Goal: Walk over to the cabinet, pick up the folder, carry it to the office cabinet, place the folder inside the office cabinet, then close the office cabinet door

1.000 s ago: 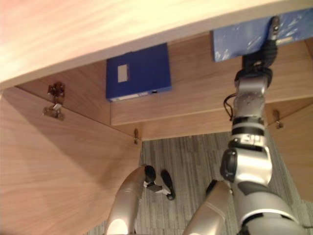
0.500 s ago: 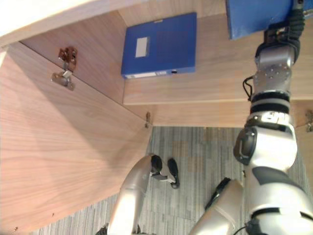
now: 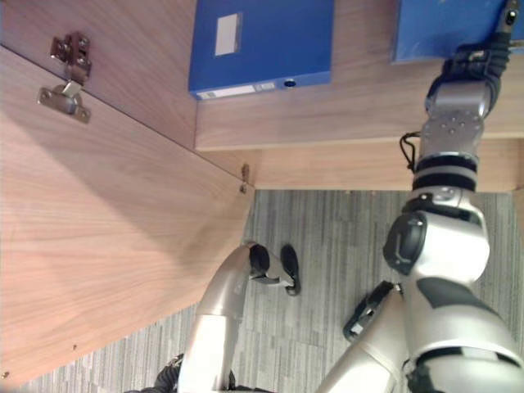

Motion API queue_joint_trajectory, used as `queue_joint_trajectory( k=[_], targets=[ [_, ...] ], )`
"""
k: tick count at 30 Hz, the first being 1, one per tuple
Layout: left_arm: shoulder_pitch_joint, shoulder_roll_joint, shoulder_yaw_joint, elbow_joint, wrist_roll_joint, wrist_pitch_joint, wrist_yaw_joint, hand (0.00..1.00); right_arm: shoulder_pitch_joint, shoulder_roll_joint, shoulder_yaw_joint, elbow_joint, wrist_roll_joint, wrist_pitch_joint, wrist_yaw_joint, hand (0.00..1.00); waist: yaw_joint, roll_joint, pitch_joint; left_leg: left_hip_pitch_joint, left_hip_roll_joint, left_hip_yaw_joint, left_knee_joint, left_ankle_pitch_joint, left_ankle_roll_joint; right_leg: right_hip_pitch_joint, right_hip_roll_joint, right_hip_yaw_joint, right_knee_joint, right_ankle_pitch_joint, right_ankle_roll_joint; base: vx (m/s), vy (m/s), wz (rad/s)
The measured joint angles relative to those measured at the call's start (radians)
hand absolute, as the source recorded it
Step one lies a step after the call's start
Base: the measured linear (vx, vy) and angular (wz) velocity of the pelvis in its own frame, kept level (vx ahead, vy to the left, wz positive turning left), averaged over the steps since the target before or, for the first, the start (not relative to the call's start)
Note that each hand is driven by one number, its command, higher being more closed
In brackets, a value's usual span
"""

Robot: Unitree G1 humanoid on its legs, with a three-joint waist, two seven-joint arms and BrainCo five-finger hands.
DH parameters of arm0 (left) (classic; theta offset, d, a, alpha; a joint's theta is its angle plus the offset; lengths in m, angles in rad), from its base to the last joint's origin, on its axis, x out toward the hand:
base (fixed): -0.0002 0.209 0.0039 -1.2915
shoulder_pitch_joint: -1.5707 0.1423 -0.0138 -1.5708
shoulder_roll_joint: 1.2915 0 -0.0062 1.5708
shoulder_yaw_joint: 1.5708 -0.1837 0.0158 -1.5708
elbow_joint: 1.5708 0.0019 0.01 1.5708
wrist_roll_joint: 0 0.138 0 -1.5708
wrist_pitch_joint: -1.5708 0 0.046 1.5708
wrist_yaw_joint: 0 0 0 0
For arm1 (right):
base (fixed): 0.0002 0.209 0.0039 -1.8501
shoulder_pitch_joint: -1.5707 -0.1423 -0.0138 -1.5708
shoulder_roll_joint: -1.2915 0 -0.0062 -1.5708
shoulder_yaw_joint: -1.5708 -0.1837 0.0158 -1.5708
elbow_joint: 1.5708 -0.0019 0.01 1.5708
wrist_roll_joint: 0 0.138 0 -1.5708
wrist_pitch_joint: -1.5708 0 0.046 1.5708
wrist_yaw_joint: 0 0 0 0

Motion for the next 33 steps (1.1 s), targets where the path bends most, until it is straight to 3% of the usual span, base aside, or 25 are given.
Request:
queue_joint_trajectory(
  k=[3, 8, 14, 17, 20, 23, 30, 33],
  targets=[
    [-0.035, -0.004, 0.025, 0.015, -0.002, 0.009, 0.015, 0.00, 0.000, 0.020, -0.002, -0.040, -0.006, -0.019, -0.001, 0.00, -0.004, -0.001, 0.001, -0.004, 0.001, -0.001, 0.000, 0.006, 0.010, -0.002, 0.002, -0.001, -0.001, 0.000, 0.000, 0.04, -0.038, 0.01],
    [-0.047, -0.004, 0.033, 0.014, -0.039, 0.006, 0.028, 0.00, 0.000, 0.017, -0.024, -0.083, -0.008, -0.004, 0.017, 0.00, -0.005, -0.002, 0.001, -0.004, 0.000, 0.000, -0.004, 0.006, 0.010, -0.002, 0.003, 0.000, -0.007, 0.000, 0.000, 0.02, -0.021, 0.01],
    [-0.047, -0.003, 0.034, 0.018, -0.049, 0.006, 0.025, 0.00, 0.001, -0.047, -0.007, -0.064, -0.181, 0.077, 0.081, 0.00, -0.013, -0.005, 0.004, -0.004, 0.000, 0.001, -0.014, 0.008, 0.011, -0.001, 0.005, -0.002, -0.019, 0.002, 0.001, 0.03, -0.028, -0.01],
    [-0.046, 0.004, 0.024, 0.022, -0.066, -0.003, 0.022, 0.00, 0.000, -0.085, 0.091, -0.022, -0.570, 0.170, 0.133, 0.00, -0.026, -0.013, 0.009, -0.001, 0.005, 0.001, -0.021, 0.011, 0.012, 0.001, 0.012, -0.005, -0.028, 0.003, 0.002, 0.04, -0.047, -0.04],
    [-0.046, 0.011, 0.022, 0.022, -0.070, -0.018, 0.019, 0.00, 0.000, -0.086, 0.128, 0.007, -0.761, 0.219, 0.168, 0.00, -0.030, -0.025, 0.017, 0.014, 0.010, 0.002, -0.029, 0.013, 0.009, 0.011, 0.017, -0.005, -0.036, 0.003, 0.001, 0.02, -0.053, -0.06],
    [-0.046, 0.018, 0.005, 0.021, -0.070, -0.025, 0.014, 0.00, 0.000, -0.086, 0.134, 0.019, -0.882, 0.228, 0.183, 0.00, -0.031, -0.028, 0.019, 0.020, 0.010, 0.001, -0.042, 0.019, 0.003, 0.018, 0.018, -0.011, -0.045, 0.005, -0.001, 0.01, -0.058, 0.00],
    [-0.047, 0.030, 0.001, 0.019, -0.068, -0.029, -0.030, 0.00, 0.005, -0.110, 0.130, 0.020, -1.402, 0.255, 0.290, 0.00, -0.042, -0.040, 0.027, 0.033, 0.012, 0.001, -0.055, 0.020, 0.002, 0.032, 0.024, -0.015, -0.061, 0.010, 0.001, 0.01, -0.037, -0.02],
    [-0.048, 0.034, 0.001, 0.019, -0.068, -0.029, -0.047, 0.00, 0.050, -0.132, 0.129, 0.019, -1.537, 0.252, 0.338, 0.00, -0.043, -0.043, 0.030, 0.033, 0.012, 0.001, -0.057, 0.020, 0.002, 0.033, 0.028, -0.016, -0.067, 0.012, 0.002, 0.01, -0.034, -0.01]
  ],
)
